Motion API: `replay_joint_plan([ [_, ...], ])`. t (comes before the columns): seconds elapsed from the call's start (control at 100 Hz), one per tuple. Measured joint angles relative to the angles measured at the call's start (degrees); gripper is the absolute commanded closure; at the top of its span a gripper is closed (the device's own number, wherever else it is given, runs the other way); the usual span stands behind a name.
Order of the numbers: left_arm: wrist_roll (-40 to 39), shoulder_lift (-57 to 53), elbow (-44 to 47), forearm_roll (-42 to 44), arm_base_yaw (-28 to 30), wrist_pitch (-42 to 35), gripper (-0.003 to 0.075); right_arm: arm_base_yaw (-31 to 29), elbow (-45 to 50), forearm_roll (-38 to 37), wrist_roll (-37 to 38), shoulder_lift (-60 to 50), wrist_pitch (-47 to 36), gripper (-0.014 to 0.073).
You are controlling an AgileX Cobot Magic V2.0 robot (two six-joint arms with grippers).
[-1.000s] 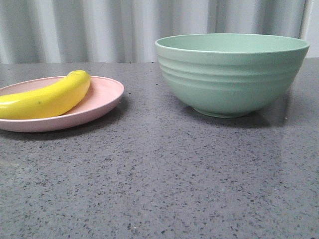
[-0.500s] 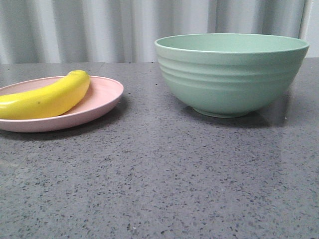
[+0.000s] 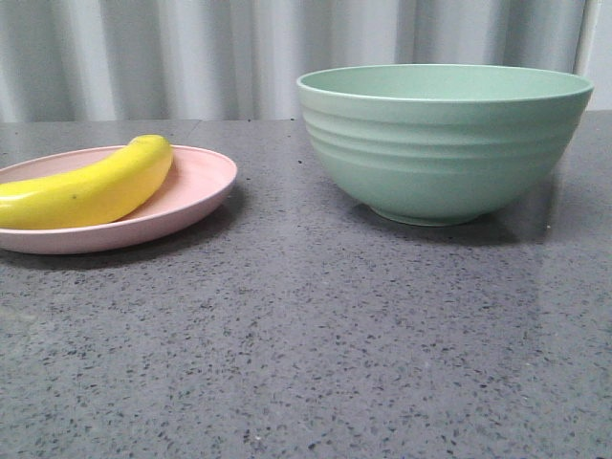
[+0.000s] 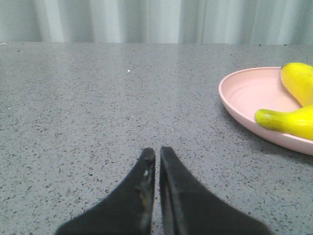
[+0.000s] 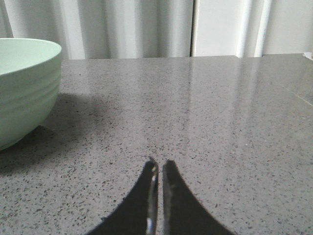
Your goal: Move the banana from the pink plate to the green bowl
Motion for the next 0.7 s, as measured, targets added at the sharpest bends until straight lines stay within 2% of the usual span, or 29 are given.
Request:
replay_joint_plan([
  [0.7,0.00,0.00,0.00,0.21,0.00,-0.98,0.0738,0.00,0.00,0.00,0.00,-0.03,-0.52,0.0673],
])
